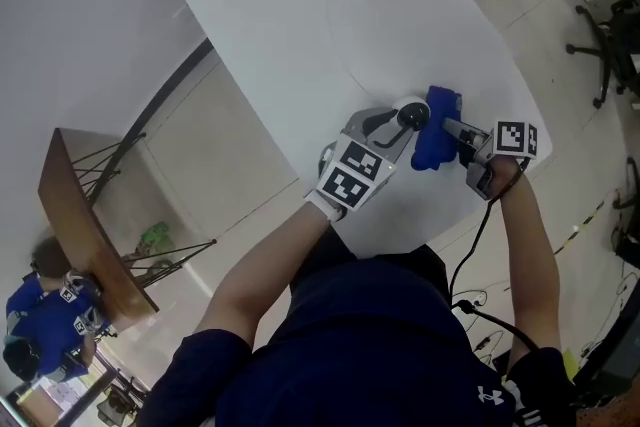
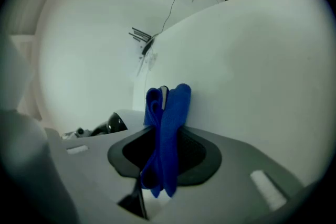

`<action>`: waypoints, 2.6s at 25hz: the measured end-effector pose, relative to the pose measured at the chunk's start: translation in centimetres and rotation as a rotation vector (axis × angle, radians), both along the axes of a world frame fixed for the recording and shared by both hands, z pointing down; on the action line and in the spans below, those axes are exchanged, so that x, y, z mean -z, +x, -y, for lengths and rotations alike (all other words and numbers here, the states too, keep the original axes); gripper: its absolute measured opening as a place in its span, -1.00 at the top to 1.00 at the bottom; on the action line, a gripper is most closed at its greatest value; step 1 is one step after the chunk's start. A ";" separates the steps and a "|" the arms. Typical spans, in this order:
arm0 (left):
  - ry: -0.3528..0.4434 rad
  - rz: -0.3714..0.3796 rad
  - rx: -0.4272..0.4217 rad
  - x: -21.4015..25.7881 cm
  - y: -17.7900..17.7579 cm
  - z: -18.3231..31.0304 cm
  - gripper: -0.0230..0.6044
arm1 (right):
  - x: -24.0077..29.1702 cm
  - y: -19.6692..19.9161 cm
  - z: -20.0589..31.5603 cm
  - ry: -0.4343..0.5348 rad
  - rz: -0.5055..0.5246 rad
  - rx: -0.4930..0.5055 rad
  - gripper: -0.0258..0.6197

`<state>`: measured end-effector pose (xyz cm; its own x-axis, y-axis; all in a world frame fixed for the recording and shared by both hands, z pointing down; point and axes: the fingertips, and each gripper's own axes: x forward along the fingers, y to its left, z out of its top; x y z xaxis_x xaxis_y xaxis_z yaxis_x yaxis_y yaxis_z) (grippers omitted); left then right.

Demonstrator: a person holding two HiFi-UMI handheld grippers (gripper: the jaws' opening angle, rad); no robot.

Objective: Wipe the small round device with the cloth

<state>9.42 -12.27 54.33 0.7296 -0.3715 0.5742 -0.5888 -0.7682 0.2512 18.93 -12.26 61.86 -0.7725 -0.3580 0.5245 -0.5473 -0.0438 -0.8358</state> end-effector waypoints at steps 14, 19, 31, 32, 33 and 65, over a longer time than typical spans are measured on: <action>-0.044 -0.009 0.049 0.5 -1.7 1.1 0.45 | 6.1 -5.1 -1.0 0.183 -0.160 0.310 0.56; -0.026 0.031 0.051 0.6 -2.6 0.7 0.44 | 7.6 -6.4 -2.8 0.212 -0.083 0.220 0.57; -0.024 0.101 0.022 0.2 -2.4 0.3 0.44 | 17.0 -10.0 1.8 0.963 -0.612 0.713 0.57; -0.024 0.098 0.022 0.3 -2.3 0.2 0.44 | 16.7 -10.5 1.8 0.998 -0.637 0.792 0.57; -0.024 0.095 0.021 0.4 -2.2 0.2 0.44 | 16.2 -10.8 1.9 1.020 -0.659 0.869 0.57; 0.031 0.074 0.026 1.6 -1.4 0.0 0.42 | 4.7 -8.4 7.4 0.607 -0.379 0.697 0.57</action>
<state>8.06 -12.27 52.77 0.6755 -0.4082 0.6141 -0.6248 -0.7591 0.1828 10.55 -19.65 57.19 -0.7313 -0.1777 0.6585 -0.5234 0.7652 -0.3749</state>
